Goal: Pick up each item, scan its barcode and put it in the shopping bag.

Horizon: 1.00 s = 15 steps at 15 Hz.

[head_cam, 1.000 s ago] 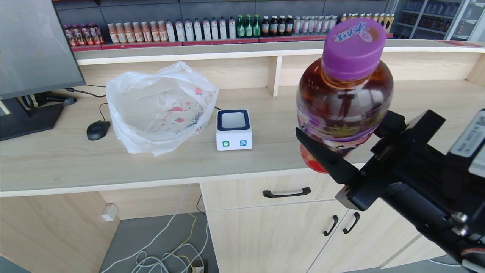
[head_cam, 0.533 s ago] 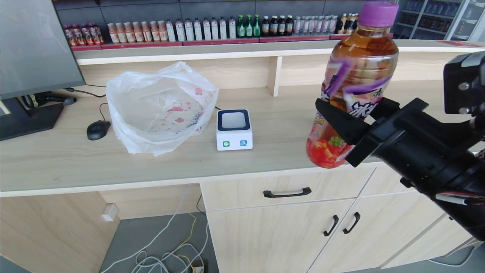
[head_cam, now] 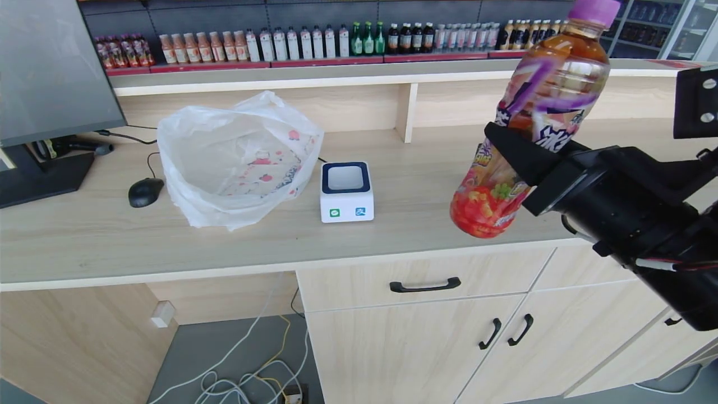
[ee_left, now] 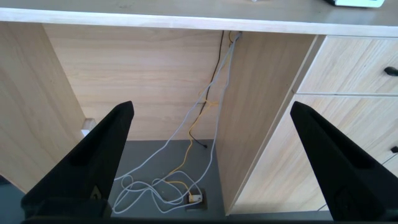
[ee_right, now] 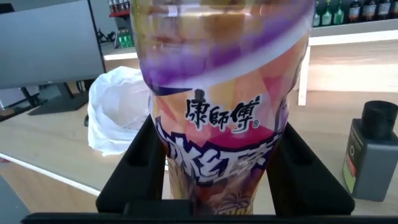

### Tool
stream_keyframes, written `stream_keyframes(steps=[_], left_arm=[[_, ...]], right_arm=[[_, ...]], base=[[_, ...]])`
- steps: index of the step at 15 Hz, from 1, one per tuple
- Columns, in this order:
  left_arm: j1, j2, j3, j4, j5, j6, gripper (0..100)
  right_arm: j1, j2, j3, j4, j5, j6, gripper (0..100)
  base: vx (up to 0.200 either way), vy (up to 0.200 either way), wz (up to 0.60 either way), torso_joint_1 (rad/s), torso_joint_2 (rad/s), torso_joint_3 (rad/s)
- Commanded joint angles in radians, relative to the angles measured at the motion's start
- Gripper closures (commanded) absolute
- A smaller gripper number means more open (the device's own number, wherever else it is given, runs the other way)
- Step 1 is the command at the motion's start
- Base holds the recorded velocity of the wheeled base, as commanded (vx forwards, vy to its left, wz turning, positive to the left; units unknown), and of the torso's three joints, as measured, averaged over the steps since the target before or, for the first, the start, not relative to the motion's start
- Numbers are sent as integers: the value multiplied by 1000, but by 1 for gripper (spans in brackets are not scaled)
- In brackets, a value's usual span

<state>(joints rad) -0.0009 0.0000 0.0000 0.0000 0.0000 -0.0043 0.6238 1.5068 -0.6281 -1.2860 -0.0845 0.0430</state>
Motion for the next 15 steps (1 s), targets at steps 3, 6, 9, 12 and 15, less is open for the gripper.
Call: stream_keyframes(steps=[3,6,9,12,15], left_arm=[[-1,0,0,0,0,0,0],[1,0,0,0,0,0,0],[-1,0,0,0,0,0,0],[-1,0,0,0,0,0,0],[1,0,0,0,0,0,0]], right_arm=[[-30,4,25,-32,2,6,100],[-30,-16,61,-59,9,8,100],[-30,0,45,-62,9,11,100],[-32,3,65,-69,9,14,100],[-65,59,-13,-75,9,14,100]], base=[[0,0,0,0,0,0],[0,0,0,0,0,0],[0,0,0,0,0,0],[0,0,0,0,0,0],[0,0,0,0,0,0]])
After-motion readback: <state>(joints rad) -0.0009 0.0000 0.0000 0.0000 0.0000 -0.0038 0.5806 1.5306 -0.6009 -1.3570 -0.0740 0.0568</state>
